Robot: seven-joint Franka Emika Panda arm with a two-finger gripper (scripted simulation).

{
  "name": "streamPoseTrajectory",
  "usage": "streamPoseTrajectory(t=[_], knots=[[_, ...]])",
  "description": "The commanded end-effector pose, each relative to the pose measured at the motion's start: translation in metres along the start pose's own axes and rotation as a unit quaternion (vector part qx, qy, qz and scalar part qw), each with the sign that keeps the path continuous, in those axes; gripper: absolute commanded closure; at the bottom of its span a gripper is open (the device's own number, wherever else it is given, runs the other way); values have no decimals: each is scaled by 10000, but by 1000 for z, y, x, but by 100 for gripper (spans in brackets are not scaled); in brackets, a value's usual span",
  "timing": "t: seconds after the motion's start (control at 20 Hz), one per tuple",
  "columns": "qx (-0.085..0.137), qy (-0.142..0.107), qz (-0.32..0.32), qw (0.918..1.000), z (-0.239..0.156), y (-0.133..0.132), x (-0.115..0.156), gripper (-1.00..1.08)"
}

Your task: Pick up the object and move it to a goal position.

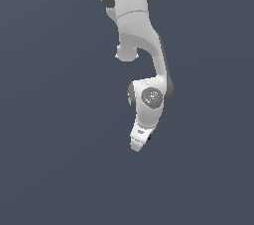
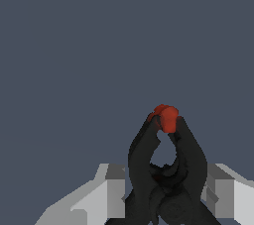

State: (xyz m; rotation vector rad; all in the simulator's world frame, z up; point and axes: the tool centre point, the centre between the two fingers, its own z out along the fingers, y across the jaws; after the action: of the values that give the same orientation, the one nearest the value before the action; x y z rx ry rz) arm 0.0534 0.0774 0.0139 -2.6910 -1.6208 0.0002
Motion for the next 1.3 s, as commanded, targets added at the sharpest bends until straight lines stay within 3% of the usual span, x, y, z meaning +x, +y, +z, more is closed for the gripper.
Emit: streamPoseTrajectory(t=[0.0,0.3,0.55,1.25], knots=[[-3,1,2,10000,-1,0,-3,108],[-3,1,2,10000,-9,0,-21,108],[-4,-2,3,10000,-21,0,-52,108],[-4,-5,4,10000,-83,3,-205,108]])
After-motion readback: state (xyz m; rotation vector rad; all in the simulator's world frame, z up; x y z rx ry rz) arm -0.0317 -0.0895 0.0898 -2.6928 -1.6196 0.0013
